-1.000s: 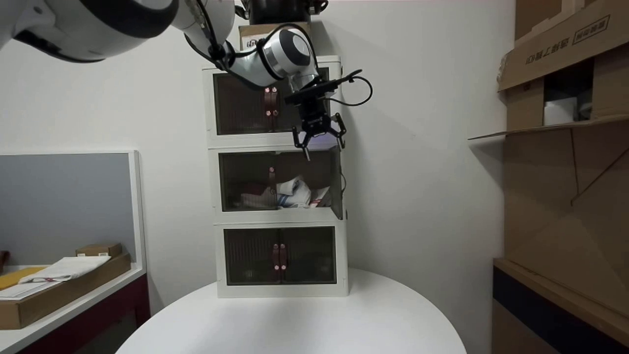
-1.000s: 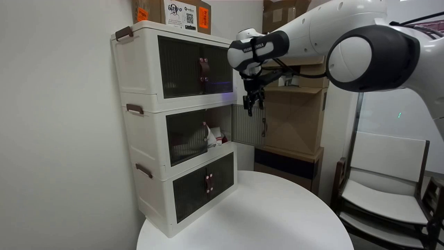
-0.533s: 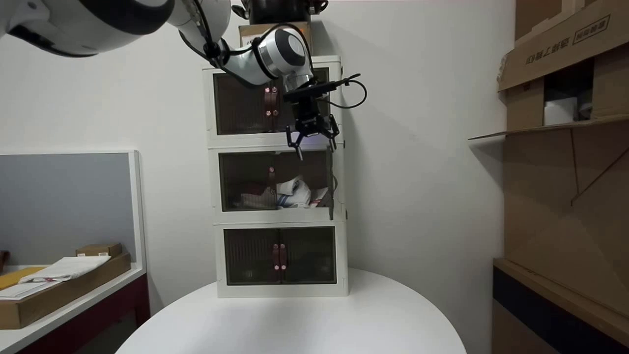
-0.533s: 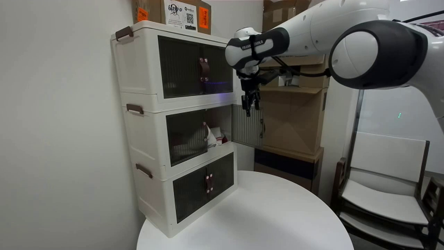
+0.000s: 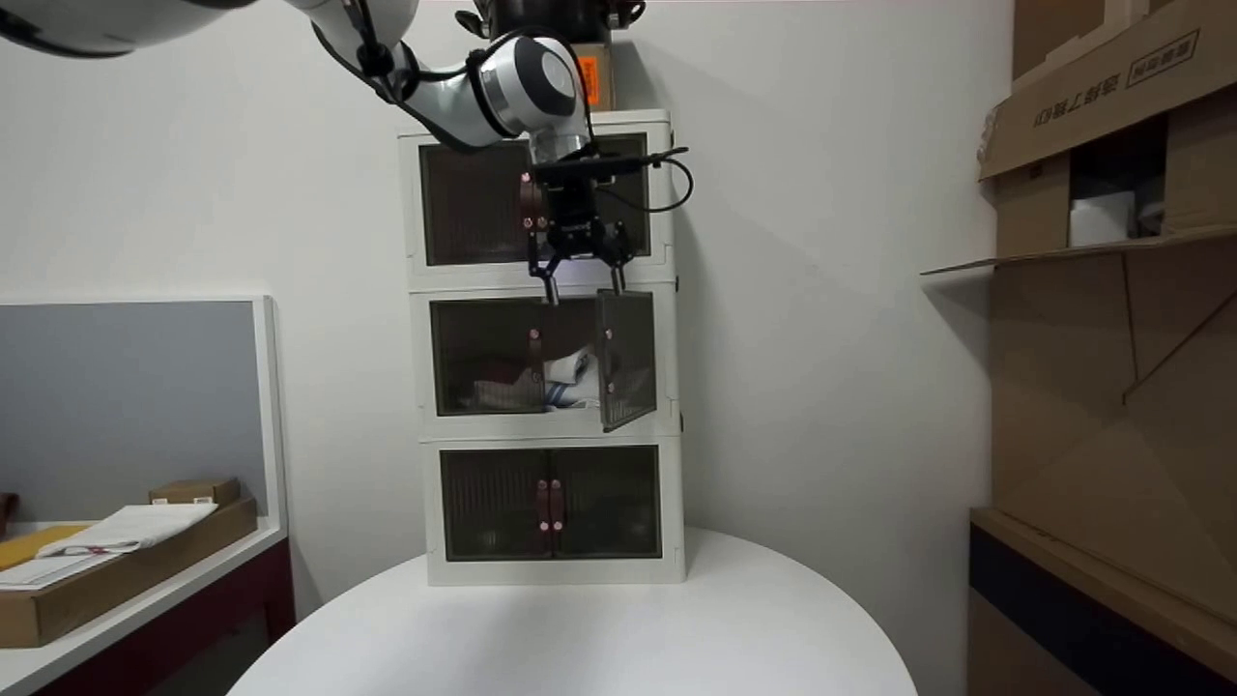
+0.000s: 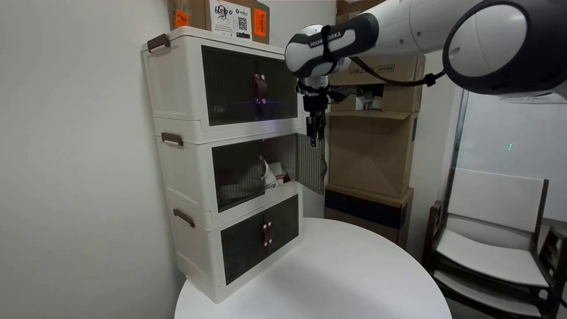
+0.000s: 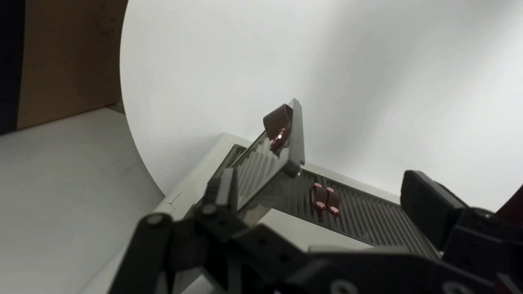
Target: Close the left door of the middle cabinet, close the right door of the middle cabinet
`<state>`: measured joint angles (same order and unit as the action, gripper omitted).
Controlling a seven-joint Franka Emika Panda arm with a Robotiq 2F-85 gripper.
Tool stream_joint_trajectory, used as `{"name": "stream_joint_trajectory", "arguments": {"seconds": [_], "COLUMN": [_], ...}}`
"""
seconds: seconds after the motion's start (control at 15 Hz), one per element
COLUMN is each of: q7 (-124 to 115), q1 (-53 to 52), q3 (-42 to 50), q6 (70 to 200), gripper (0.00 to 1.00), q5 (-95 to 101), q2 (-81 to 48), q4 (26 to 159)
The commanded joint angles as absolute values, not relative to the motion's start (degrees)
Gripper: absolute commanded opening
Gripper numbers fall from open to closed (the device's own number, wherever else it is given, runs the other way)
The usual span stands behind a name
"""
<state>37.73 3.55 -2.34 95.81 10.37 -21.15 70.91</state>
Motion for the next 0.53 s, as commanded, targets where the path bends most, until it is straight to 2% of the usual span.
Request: {"name": "stream_joint_trajectory", "arguments": {"seconds": [0.0,0.47], "q7": [40.27,38.61], "q1": [4.07,2.6], "q3": [-3.3,-3.57], "q6": [96.73,97.09], "gripper": [1.0,1.0], "q5": [8.57,7.94], "q2": [-16.97,-20.28], "q4": [76.87,74.38]}}
